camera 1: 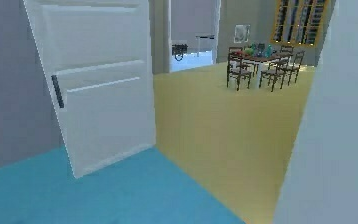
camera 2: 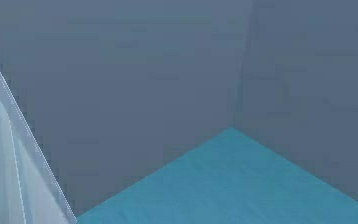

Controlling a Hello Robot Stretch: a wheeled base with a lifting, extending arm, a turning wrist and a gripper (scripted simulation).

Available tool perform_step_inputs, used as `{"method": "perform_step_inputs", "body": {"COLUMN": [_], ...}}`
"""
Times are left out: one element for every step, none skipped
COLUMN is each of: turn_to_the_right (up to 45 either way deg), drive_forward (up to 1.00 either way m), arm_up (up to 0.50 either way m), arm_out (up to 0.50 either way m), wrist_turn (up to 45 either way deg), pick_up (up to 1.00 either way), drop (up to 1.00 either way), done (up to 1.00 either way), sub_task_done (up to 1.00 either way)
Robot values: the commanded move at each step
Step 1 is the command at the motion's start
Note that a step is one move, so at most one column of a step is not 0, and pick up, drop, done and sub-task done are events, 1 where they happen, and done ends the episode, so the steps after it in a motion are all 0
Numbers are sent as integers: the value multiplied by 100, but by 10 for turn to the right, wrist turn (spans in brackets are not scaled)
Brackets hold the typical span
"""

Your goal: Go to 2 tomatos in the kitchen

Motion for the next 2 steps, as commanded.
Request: {"method": "perform_step_inputs", "body": {"turn_to_the_right": [-60,0], "drive_forward": [0,30], "arm_up": [0,0], "arm_out": [0,0], "wrist_turn": [0,0], "pick_up": [0,0], "drop": [0,0], "done": [0,0], "sub_task_done": [0,0]}}
